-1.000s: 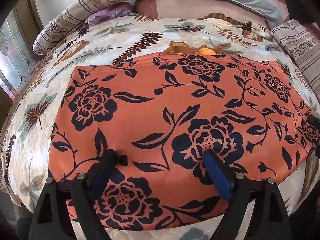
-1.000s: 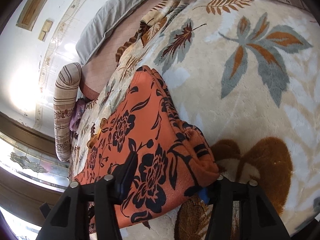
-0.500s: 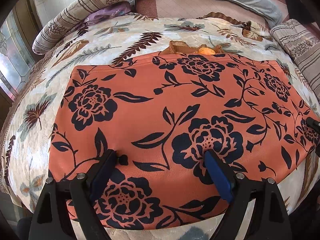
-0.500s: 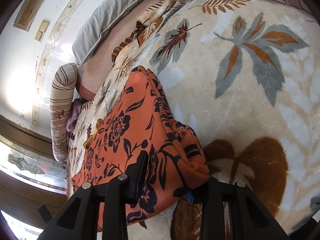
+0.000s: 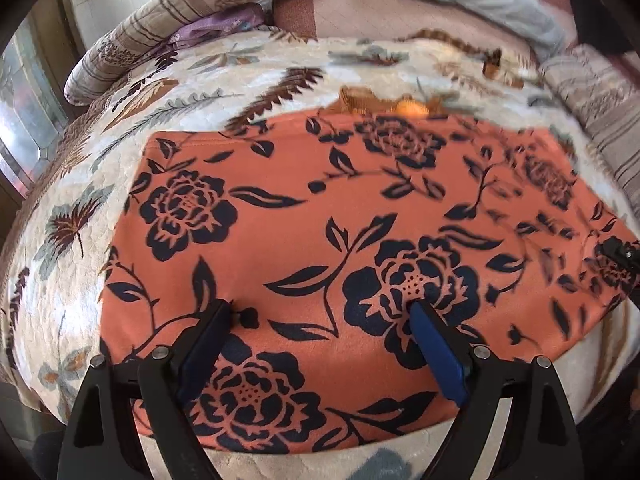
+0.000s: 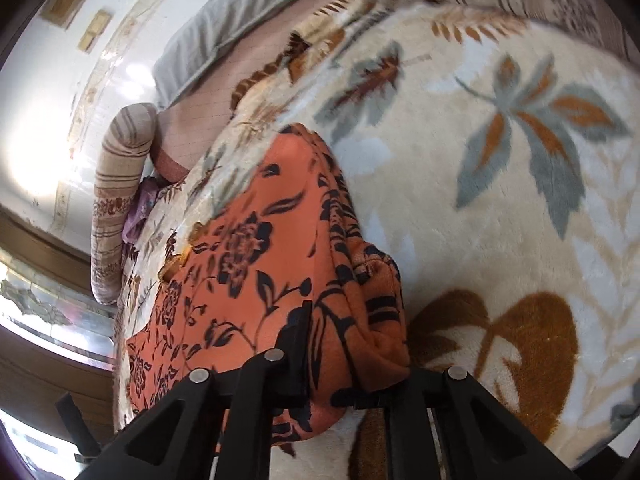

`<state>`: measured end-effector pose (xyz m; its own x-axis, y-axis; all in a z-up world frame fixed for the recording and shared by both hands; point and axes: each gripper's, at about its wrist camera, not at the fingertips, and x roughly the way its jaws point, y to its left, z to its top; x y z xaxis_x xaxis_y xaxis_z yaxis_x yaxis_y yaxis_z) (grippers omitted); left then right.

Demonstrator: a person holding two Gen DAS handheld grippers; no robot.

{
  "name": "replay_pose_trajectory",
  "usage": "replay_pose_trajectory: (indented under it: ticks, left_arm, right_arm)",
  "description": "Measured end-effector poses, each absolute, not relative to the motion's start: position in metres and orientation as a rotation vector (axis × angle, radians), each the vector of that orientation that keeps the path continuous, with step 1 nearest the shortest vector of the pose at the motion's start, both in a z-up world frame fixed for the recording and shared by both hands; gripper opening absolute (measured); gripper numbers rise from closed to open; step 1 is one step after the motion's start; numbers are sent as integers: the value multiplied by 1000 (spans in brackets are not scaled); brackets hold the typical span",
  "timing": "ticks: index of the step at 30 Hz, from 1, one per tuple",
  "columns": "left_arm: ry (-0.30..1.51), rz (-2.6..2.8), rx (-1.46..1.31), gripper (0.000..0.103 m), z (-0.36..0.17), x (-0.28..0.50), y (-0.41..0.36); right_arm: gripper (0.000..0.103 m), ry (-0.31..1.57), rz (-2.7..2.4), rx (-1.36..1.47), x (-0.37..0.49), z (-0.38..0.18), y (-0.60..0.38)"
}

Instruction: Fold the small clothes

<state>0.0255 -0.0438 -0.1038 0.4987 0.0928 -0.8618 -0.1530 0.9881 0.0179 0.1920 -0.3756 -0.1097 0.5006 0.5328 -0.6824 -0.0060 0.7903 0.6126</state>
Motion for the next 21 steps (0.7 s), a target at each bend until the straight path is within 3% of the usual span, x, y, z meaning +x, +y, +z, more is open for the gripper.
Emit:
replay_pose_trajectory:
  ticks: [7,10,13,14,15,17,20,21]
  left_arm:
    - [966,210,-181,90,-79,2,2]
    - [963,229,-202,90,-79,-7,16]
    - [956,235,-206,90,-77,-14,24]
    - [950,234,-213,90,-76,-17,27]
    - [946,237,-215,90,-75,-19,30]
    - [935,235,-219,90,-72,-23,36]
    - [900,234,-194,90,-65,-30,47]
    - [899,240,-181,90,-62,-31,52]
  right_arm:
    - [12,935,406,514,192,-62,-347]
    - [12,1000,333,576,196,-89,-360]
    - [18,1093,281,740,198,-129,-384]
    - [28,1090,301,793,196,-134,-389]
    - [49,1078,320,818,194,-135,-391]
    - [75,1036,374,867,192,-132,-390]
    - [74,1058,384,802,203,-131,-379]
    - [58,1074,381,799,207,-133,-378]
